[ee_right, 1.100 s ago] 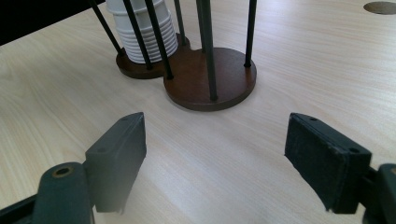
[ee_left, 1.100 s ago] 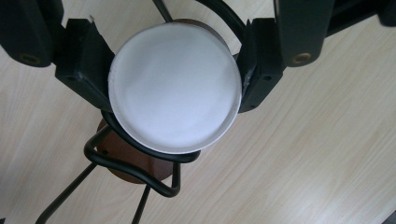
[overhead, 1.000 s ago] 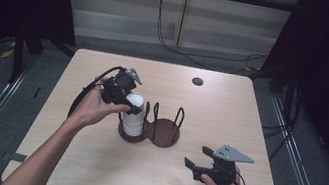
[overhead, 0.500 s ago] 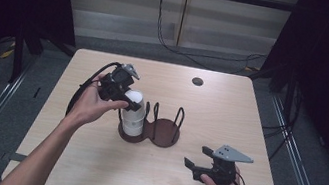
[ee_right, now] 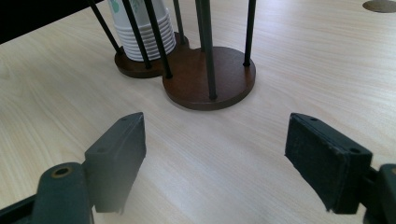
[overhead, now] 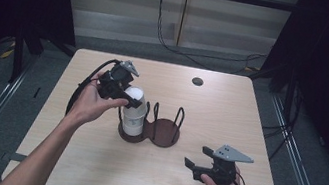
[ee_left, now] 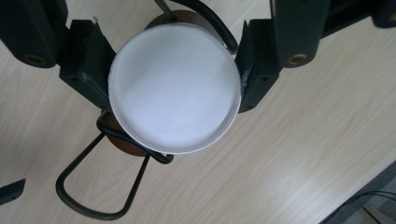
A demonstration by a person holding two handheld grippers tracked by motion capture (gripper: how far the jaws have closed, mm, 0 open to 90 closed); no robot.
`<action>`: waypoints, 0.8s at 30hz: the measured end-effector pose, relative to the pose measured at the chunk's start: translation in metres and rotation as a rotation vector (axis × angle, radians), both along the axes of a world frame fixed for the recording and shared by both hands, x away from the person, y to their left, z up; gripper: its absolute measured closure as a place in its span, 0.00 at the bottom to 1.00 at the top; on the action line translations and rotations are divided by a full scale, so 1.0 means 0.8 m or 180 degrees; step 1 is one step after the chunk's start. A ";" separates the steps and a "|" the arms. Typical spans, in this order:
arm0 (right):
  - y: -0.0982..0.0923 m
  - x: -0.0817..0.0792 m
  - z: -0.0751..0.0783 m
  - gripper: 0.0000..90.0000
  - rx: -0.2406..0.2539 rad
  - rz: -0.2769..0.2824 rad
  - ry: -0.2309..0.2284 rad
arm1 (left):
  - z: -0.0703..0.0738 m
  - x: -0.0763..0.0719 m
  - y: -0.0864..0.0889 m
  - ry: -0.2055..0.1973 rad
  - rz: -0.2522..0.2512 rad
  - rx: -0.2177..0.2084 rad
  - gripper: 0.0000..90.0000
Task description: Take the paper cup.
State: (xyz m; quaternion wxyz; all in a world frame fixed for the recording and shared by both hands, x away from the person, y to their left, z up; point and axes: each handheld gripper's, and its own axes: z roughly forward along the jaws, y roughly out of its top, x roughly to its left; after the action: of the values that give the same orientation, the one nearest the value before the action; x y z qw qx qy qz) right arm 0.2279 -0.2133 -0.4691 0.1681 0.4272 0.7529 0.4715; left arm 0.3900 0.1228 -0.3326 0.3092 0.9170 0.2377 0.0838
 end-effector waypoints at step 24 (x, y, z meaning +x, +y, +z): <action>0.001 0.001 0.000 0.22 -0.0002 0.0010 -0.0017 | 0.030 -0.015 0.016 -0.0242 0.0058 -0.0320 0.41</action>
State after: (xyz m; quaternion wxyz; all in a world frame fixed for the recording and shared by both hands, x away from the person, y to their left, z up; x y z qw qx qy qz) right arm 0.2284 -0.2129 -0.4693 0.1696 0.4247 0.7533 0.4727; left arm 0.3777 0.1355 -0.3085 0.3629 0.8943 0.2381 0.1093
